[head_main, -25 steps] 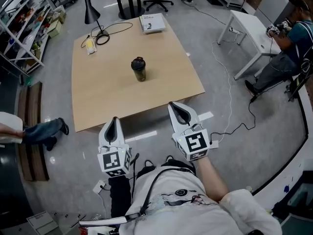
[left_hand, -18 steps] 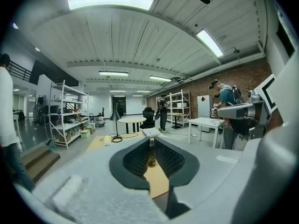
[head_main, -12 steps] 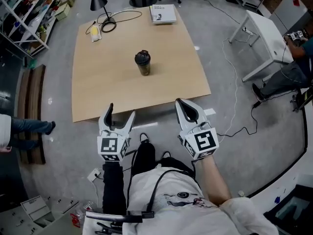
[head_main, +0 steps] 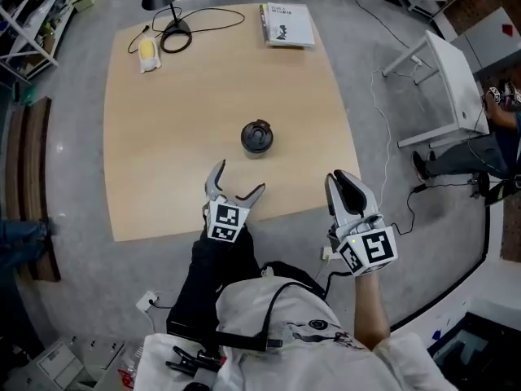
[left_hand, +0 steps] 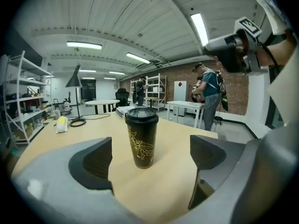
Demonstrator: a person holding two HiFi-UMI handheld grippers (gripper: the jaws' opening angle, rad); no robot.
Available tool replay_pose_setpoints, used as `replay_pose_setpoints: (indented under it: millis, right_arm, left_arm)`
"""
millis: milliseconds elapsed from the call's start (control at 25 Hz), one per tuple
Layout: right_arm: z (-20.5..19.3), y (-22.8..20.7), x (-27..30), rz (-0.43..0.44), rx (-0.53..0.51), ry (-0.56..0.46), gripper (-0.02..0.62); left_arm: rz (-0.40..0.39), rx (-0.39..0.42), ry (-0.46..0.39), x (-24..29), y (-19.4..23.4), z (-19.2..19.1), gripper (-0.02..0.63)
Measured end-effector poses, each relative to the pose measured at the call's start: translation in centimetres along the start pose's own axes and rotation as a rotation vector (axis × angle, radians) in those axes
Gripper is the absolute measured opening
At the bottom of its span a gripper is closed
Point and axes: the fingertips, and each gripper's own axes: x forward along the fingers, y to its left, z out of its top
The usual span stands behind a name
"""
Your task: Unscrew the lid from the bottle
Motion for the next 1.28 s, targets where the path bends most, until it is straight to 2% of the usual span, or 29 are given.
replay_pose_setpoints:
  millis: [160,520,760,1040,1160,1280]
  right_arm:
    - [2.7,-2.0,4.4,-0.032,-0.004,0.009,0.071]
    - [2.2,-6.2,8.1,-0.057,-0.029,0.105,0.064]
    - [1.6,-9.4,9.7,-0.066,-0.018,0.145,0.055]
    - [-1.5,-9.9,10.9,-0.026,0.01,0.198,0.055]
    - [-2.6,-9.5,11.5,0.016,0.038,0.208,0.055]
    - [-3.3,-8.5,12.4,0.099,0.058,0.203,0.055]
  left_arm:
    - [-0.072,0.021,0.061,4.9,1.1,-2.3,0.532]
    - [-0.081,0.03,0.074,12.0,1.3,-2.9,0.532]
    - [-0.072,0.037,0.027,13.7,0.8,-1.1,0.527]
    - [-0.085,0.073,0.023,14.2,0.7,-0.3,0.457]
    - [-0.085,0.054,0.062,14.3,1.3,-0.5,0.437]
    - [-0.124,-0.007,0.084,14.2,1.6,-0.2,0.428]
